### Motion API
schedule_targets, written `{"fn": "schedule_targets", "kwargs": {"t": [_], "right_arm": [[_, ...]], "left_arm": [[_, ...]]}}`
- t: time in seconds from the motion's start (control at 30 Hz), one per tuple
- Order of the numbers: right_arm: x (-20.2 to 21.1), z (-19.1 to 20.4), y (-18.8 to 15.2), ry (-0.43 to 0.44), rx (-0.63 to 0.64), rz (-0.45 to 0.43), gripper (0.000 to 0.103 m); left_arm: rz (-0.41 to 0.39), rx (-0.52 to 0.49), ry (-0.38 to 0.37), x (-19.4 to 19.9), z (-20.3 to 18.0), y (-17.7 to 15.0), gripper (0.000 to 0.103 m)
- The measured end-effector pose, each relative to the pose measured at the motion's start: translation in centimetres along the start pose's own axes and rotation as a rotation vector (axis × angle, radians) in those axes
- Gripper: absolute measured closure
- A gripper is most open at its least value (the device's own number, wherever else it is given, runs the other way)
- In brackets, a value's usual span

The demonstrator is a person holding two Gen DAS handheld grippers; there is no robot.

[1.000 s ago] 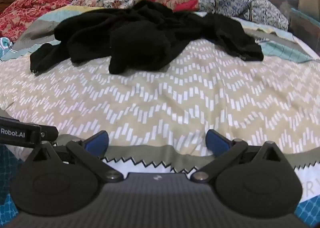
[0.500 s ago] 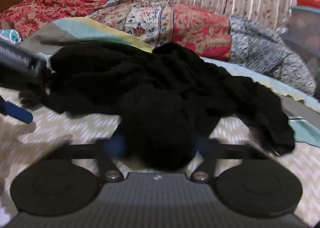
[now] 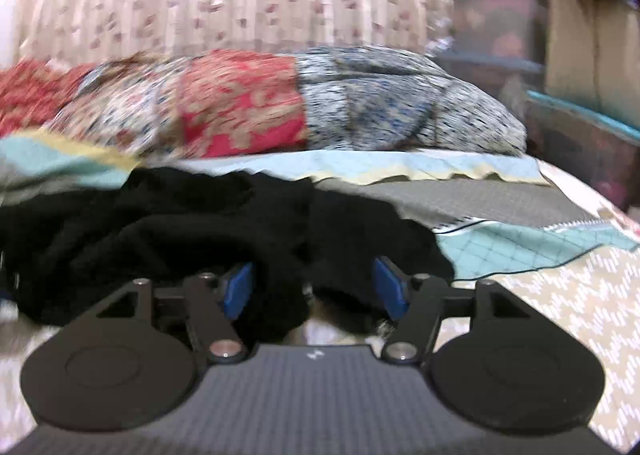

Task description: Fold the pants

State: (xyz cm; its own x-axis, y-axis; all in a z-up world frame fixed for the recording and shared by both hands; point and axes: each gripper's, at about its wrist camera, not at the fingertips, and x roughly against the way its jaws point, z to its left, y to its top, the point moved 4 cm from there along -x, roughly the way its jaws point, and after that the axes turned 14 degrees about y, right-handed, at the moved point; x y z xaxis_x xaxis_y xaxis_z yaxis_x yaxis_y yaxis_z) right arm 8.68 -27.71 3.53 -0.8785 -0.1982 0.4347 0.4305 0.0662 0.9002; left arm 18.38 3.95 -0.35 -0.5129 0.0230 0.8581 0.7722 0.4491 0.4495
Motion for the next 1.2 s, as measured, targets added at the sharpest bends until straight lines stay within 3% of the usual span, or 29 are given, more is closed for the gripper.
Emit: {"fn": "schedule_targets", "kwargs": {"t": [0.07, 0.1, 0.13, 0.17, 0.33, 0.47, 0.63, 0.7, 0.77, 0.83, 0.9, 1.03, 1.07, 1.2], "right_arm": [[-1.0, 1.7, 0.1, 0.017, 0.071, 0.006, 0.036], [-1.9, 2.5, 0.6, 0.016, 0.101, 0.020, 0.044], [-3.0, 2.3, 1.5, 0.024, 0.103, 0.028, 0.083], [-2.9, 2.6, 2.0, 0.053, 0.095, 0.031, 0.098], [-0.1, 5.4, 3.5, 0.208, 0.052, 0.013, 0.097], [4.4, 8.1, 3.6, 0.496, -0.141, 0.064, 0.097], [8.1, 14.8, 0.2, 0.875, -0.418, 0.209, 0.095], [7.7, 18.0, -1.4, 0.945, -0.430, 0.295, 0.090], [7.4, 19.6, -1.9, 0.899, -0.367, 0.336, 0.088], [7.3, 19.8, -1.9, 0.886, -0.354, 0.354, 0.080], [7.7, 18.3, -1.0, 0.843, -0.356, 0.324, 0.069], [7.6, 14.0, 0.2, 0.689, -0.381, 0.243, 0.068], [6.7, 12.9, 0.4, 0.635, -0.389, 0.227, 0.068], [4.4, 7.3, 1.3, 0.429, -0.442, 0.142, 0.067]], "left_arm": [[0.008, 0.003, -0.017, 1.2, 0.5, -0.2, 0.091], [0.009, 0.005, -0.022, 1.7, 0.3, -0.1, 0.091], [0.001, 0.003, -0.030, 2.7, 0.6, -0.3, 0.091], [-0.007, 0.001, -0.042, 3.7, 0.9, -0.5, 0.091], [-0.047, 0.039, -0.101, 9.3, 4.7, -0.6, 0.092], [-0.092, 0.088, -0.096, 13.6, 9.1, 0.0, 0.092], [-0.211, 0.126, 0.030, 17.5, 15.1, 1.3, 0.090], [-0.211, 0.133, 0.101, 17.7, 16.5, 1.2, 0.086], [-0.207, 0.134, 0.132, 17.9, 17.2, 0.7, 0.077], [-0.204, 0.117, 0.143, 17.9, 17.9, -0.8, 0.057], [-0.189, 0.134, 0.132, 18.2, 19.1, -3.9, 0.054], [-0.019, 0.160, -0.022, 16.7, 19.1, -9.3, 0.051], [0.028, 0.163, -0.053, 16.0, 18.4, -10.4, 0.047], [0.184, 0.219, -0.118, 12.4, 15.6, -13.6, 0.034]]}}
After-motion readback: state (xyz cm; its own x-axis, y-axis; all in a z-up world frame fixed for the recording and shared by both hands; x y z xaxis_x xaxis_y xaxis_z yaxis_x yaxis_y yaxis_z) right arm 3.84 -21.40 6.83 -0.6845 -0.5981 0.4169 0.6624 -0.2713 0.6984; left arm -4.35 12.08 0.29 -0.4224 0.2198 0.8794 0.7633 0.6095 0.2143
